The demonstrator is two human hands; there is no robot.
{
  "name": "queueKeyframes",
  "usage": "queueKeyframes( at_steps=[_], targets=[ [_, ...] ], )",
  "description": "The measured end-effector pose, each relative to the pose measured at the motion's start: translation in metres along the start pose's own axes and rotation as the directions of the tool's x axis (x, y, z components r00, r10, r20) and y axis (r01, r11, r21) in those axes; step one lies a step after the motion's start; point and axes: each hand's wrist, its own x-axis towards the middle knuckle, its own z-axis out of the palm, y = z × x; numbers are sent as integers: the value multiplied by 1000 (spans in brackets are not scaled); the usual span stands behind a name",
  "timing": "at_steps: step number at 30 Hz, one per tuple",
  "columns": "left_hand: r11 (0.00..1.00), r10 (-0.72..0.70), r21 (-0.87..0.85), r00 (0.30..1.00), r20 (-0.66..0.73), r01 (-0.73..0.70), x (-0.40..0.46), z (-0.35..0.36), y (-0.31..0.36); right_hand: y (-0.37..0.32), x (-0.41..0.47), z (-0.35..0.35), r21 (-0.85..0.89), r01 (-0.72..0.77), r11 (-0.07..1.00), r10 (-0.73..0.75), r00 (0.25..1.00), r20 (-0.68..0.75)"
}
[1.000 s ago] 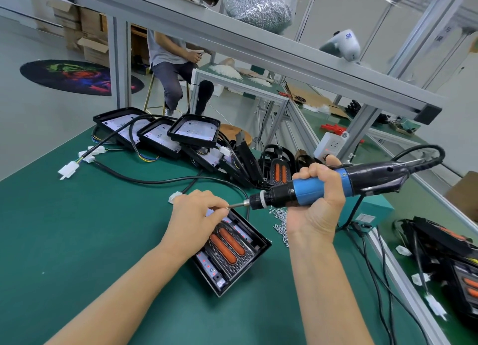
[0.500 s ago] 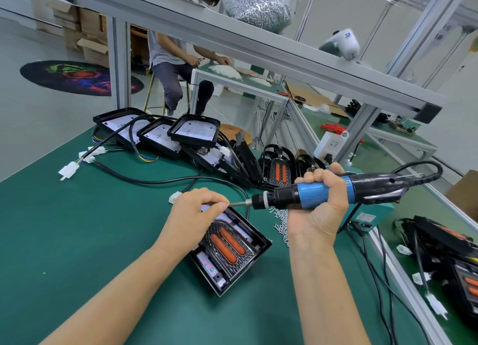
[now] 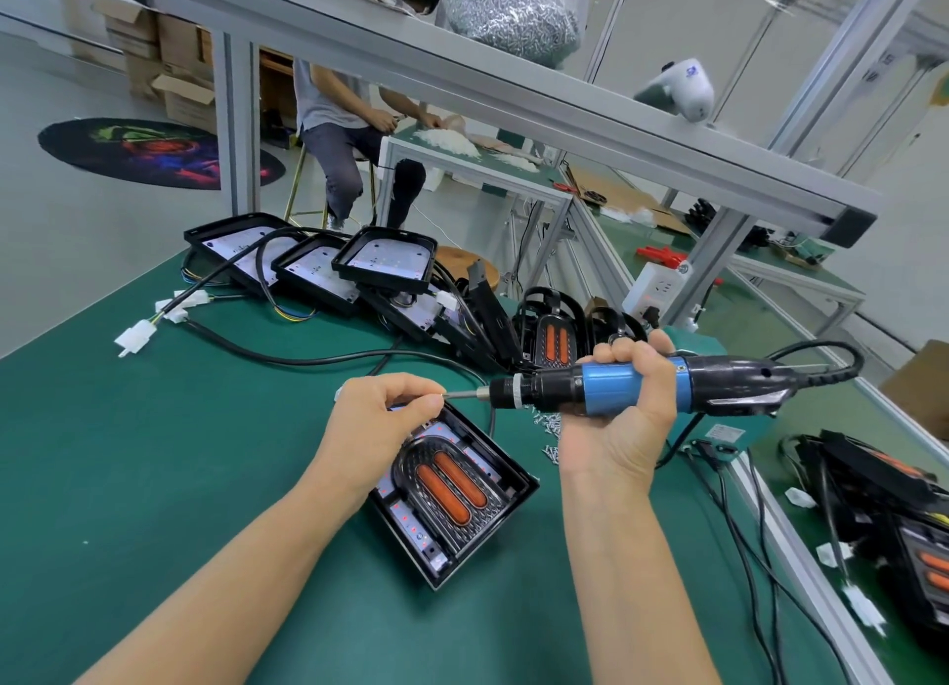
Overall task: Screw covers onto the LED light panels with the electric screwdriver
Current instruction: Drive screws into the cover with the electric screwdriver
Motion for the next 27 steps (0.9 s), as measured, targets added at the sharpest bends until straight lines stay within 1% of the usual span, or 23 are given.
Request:
queueKeyframes(
  at_steps=[2, 4, 5, 7, 9, 11, 16, 18, 19, 20, 21, 22, 23, 24, 25, 27],
  targets=[
    [999, -18, -39, 1000, -7, 18, 2, -3, -2, -1, 0, -2, 13, -67, 998, 67, 997, 50],
    [996, -42, -79, 999, -10, 41, 4, -9, -6, -4, 3, -5, -13, -181, 983, 181, 978, 101],
    [994, -50, -99, 999, -4, 50, 4, -13, -8, -4, 5, -6, -18, -241, 970, 241, 964, 109],
    [992, -49, -119, 999, 23, 51, 5, -18, -11, -4, 8, -9, 3, -311, 950, 310, 948, 69],
    [991, -29, -129, 998, 54, 35, 6, -22, -12, -1, 8, -10, 47, -313, 949, 312, 950, 25],
    [993, -11, -118, 997, 78, 20, 9, -25, -12, 1, 7, -10, 66, -295, 953, 294, 955, 31],
    [996, -35, -82, 992, 117, 45, 11, -27, -17, 3, 6, -10, -10, -267, 964, 267, 957, 114],
    [998, 4, -65, 992, 125, 4, 11, -28, -17, 5, 6, -11, -53, -242, 969, 247, 959, 140],
    [998, 29, -49, 995, 92, -25, 13, -30, -17, 5, 6, -11, -89, -224, 970, 236, 960, 151],
    [999, 39, -26, 999, 30, -38, 15, -34, -17, 6, 6, -12, -130, -203, 971, 222, 961, 162],
    [1000, 22, 22, 999, -42, -21, 17, -38, -17, 7, 6, -12, -173, -178, 969, 207, 963, 173],
    [995, -22, 97, 996, -91, 31, 18, -42, -18, 7, 6, -13, -211, -153, 966, 192, 964, 182],
    [975, -93, 192, 990, -104, 112, 17, -45, -19, 8, 6, -13, -242, -134, 961, 182, 965, 188],
    [934, -169, 303, 981, -90, 189, 15, -47, -20, 9, 6, -13, -267, -123, 956, 178, 966, 189],
    [878, -227, 418, 972, -64, 233, 12, -47, -21, 9, 6, -13, -284, -121, 951, 178, 966, 185],
    [759, -260, 613, 965, -23, 219, 9, -42, -24, 11, 5, -13, -302, -124, 945, 183, 967, 175]
  ],
)
